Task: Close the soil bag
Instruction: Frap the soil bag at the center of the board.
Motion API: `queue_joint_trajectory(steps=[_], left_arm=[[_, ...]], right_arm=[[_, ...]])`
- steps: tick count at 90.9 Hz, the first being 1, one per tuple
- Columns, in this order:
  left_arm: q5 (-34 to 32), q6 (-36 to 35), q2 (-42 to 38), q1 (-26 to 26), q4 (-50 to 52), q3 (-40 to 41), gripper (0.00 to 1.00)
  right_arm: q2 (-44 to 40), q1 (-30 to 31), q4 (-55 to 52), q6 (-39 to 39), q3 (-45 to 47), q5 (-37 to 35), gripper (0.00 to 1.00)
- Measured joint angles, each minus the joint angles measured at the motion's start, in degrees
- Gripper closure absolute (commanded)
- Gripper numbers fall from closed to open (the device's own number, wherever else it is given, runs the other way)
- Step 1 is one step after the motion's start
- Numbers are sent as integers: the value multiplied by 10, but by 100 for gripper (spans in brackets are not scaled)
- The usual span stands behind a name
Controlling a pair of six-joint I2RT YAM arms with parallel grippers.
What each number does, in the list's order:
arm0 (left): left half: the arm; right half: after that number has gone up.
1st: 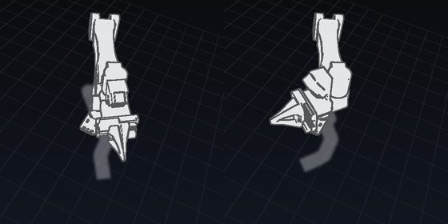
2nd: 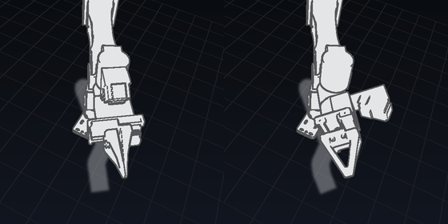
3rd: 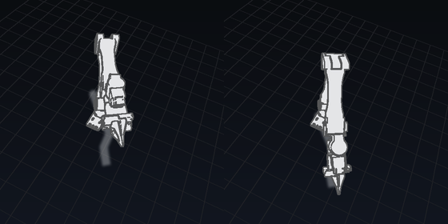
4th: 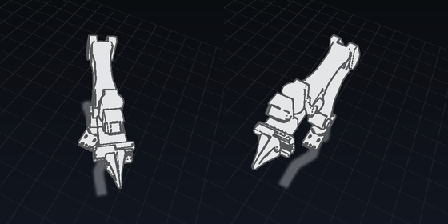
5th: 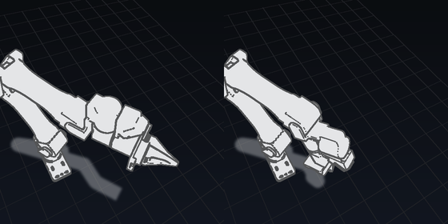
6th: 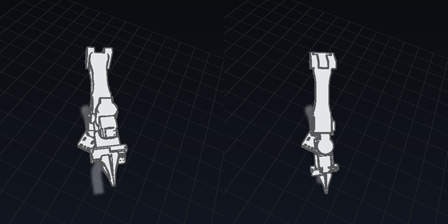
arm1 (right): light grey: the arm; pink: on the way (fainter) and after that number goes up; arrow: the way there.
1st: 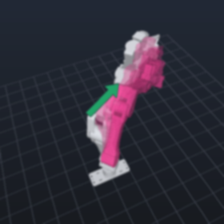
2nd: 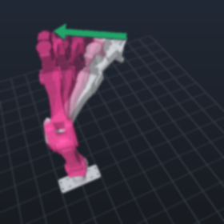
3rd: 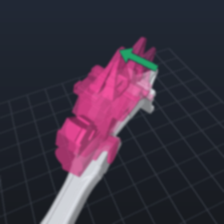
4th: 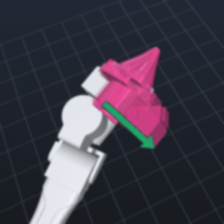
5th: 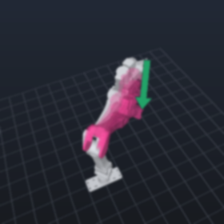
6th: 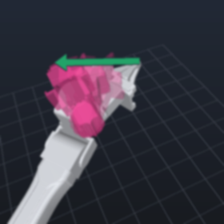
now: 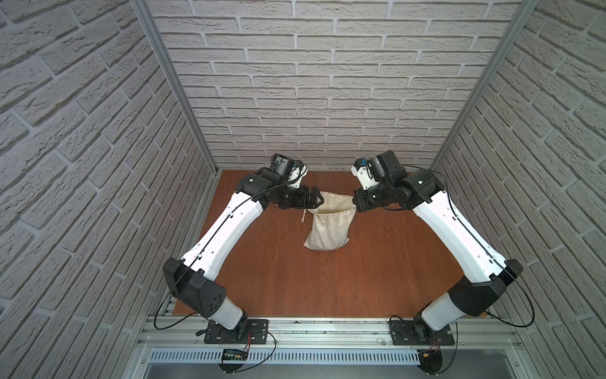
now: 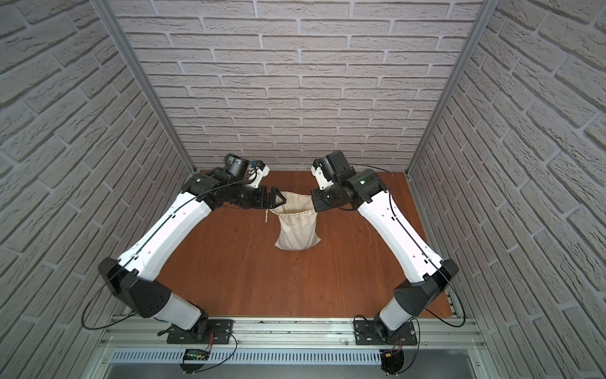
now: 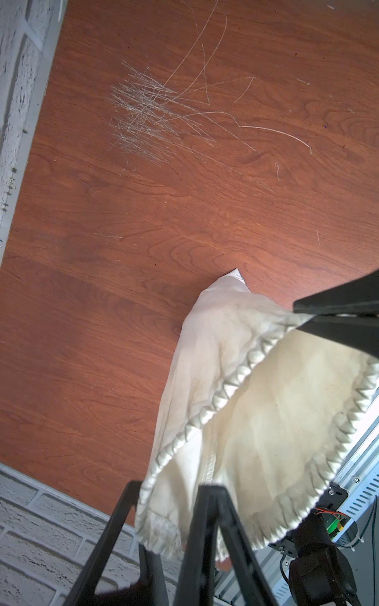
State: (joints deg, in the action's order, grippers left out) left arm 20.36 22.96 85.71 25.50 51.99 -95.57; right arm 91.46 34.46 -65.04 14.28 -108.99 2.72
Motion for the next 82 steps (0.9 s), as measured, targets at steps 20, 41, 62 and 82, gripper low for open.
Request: queue_joint_trajectory(steps=[20,41,62,82], left_arm=[[-40,-5,-170,-7,-108,120,2],[-23,-46,-263,-7,-218,276,2],[-12,-101,-301,-7,-279,373,2],[-3,-146,-289,-7,-298,376,2]], right_arm=[[10,-6,6,6,-10,10,97],[22,-7,9,8,-17,26,97],[22,-15,16,4,-15,44,97],[21,-35,48,3,11,71,97]])
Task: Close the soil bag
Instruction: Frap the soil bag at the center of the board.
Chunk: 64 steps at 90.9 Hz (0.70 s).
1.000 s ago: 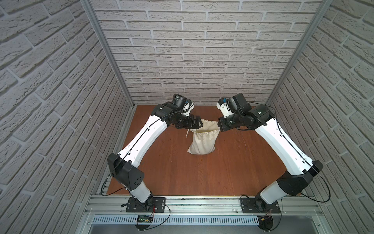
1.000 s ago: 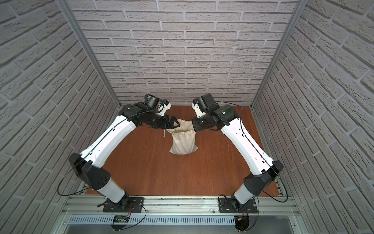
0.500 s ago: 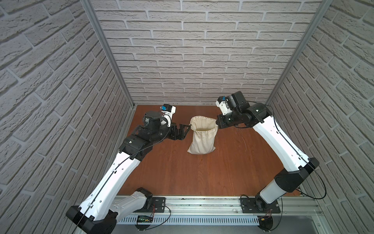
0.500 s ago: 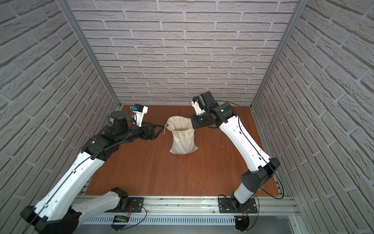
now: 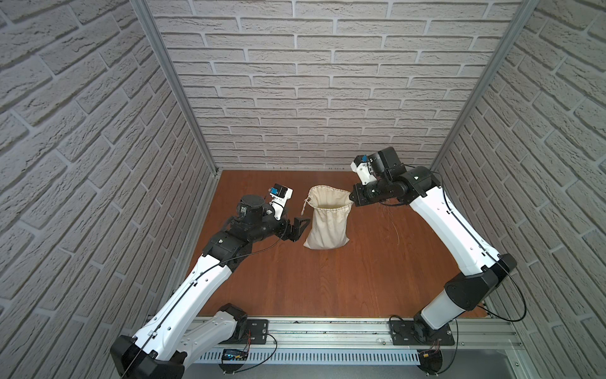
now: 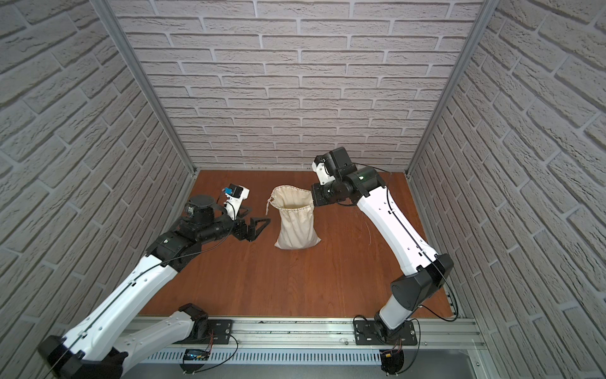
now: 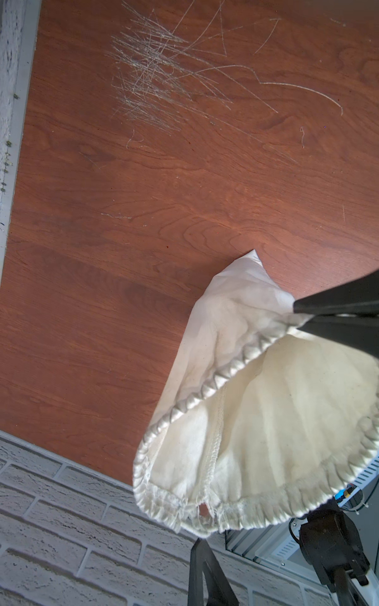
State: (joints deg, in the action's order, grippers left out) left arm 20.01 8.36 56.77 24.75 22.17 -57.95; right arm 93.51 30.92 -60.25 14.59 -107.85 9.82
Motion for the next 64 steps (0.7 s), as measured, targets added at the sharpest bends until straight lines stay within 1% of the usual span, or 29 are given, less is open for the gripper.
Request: queue_joint_trajectory(steps=[22,29,38,54,64], left_arm=[[2,-25,25,0,-12,0,4],[1,-34,31,0,-15,0,7],[-1,-51,42,0,-15,0,14],[-12,-85,61,0,-12,-5,18],[-19,-97,71,0,-13,-10,26]], right_arm=[[-28,-3,26,1,40,11,97],[-37,-3,32,2,50,15,97],[-40,-3,36,2,53,18,97],[-40,-3,37,2,53,18,97],[-41,-3,37,2,53,19,97]])
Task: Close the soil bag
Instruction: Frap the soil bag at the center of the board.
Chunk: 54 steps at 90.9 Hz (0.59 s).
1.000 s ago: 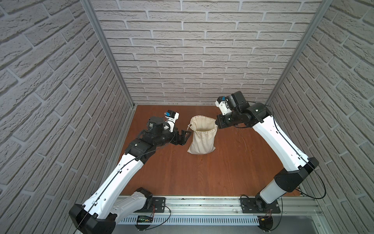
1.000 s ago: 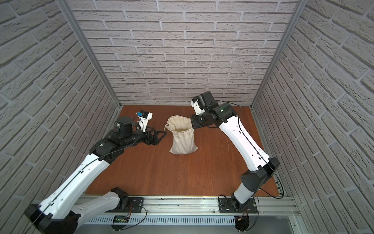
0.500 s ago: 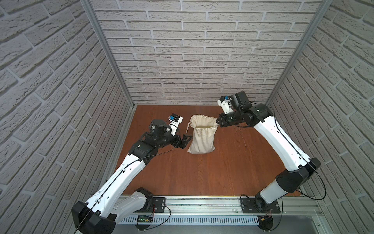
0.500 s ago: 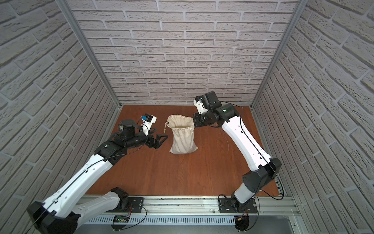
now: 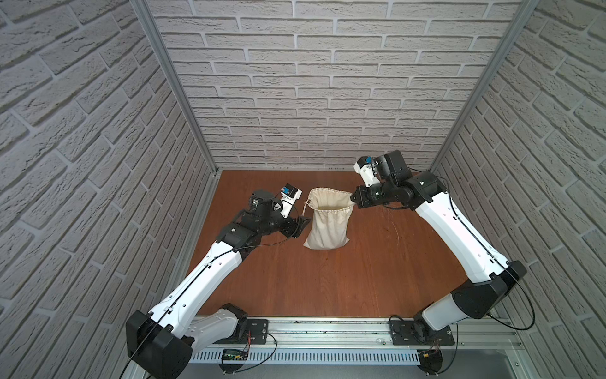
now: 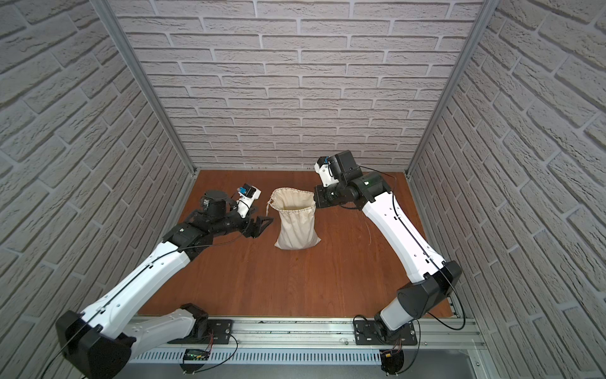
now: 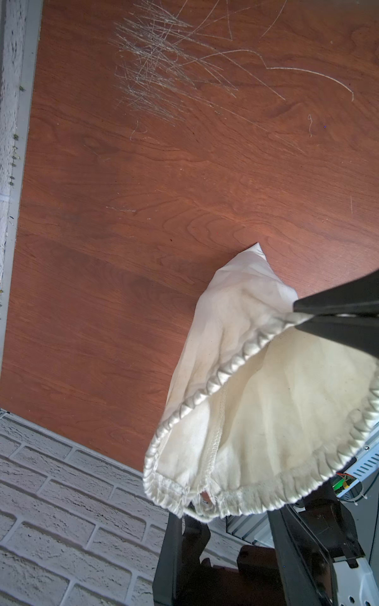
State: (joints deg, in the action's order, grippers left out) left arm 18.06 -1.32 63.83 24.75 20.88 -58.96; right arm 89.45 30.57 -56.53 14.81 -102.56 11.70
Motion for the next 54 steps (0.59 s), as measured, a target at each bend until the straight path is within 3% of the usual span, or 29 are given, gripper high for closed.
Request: queue_joint_trajectory(steps=[10,39,54], left_arm=[[-3,-4,15,0,0,-7,38],[-6,-8,59,0,2,-35,100],[-7,1,58,0,3,-35,100]], right_arm=[[-1,0,0,0,0,2,97],[-8,0,0,3,8,3,97],[-17,0,5,11,18,-2,97]])
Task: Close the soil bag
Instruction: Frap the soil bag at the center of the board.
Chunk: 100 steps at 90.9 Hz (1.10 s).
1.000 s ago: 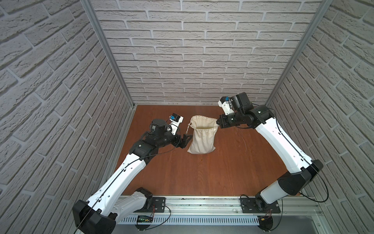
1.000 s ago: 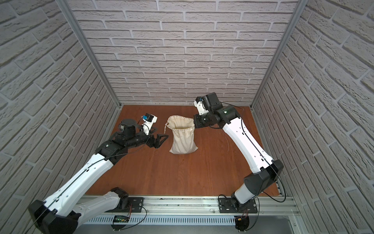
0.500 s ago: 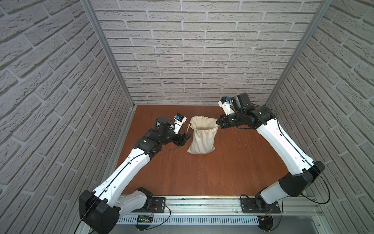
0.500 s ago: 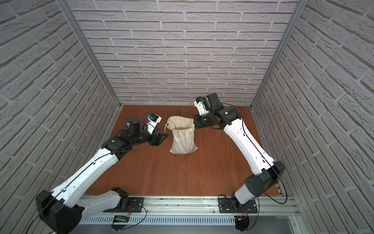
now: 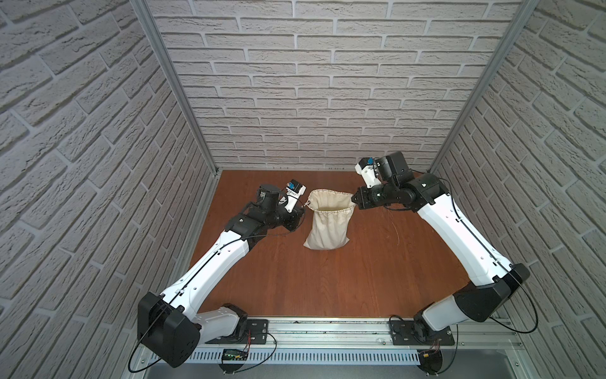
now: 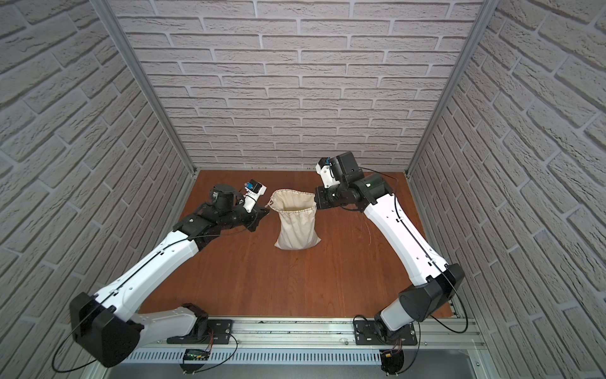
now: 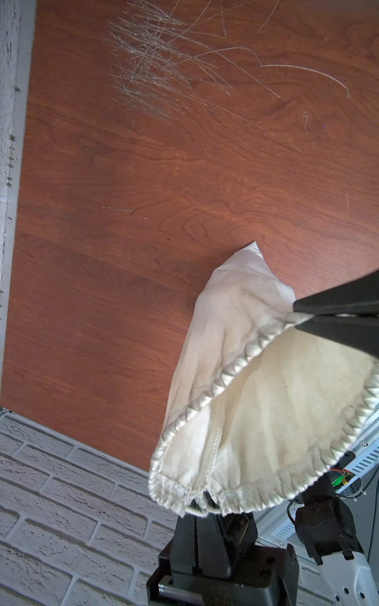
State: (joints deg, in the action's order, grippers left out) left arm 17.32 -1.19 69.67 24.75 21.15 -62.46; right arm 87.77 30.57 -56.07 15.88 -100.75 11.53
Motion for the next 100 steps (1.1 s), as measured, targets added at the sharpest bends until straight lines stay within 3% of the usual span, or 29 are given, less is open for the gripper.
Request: queue_joint_trajectory(steps=[28,61,86,100], left_arm=[[-6,9,0,0,26,-31,100],[27,11,45,-28,141,-157,100],[-23,6,40,-31,189,-168,100],[-11,-2,60,-31,229,-234,100]], right_arm=[[-2,0,-1,6,0,-4,97],[26,-10,-16,-16,-35,-17,97],[39,-17,-10,-20,-41,-31,97],[36,-17,4,-31,-36,-35,97]])
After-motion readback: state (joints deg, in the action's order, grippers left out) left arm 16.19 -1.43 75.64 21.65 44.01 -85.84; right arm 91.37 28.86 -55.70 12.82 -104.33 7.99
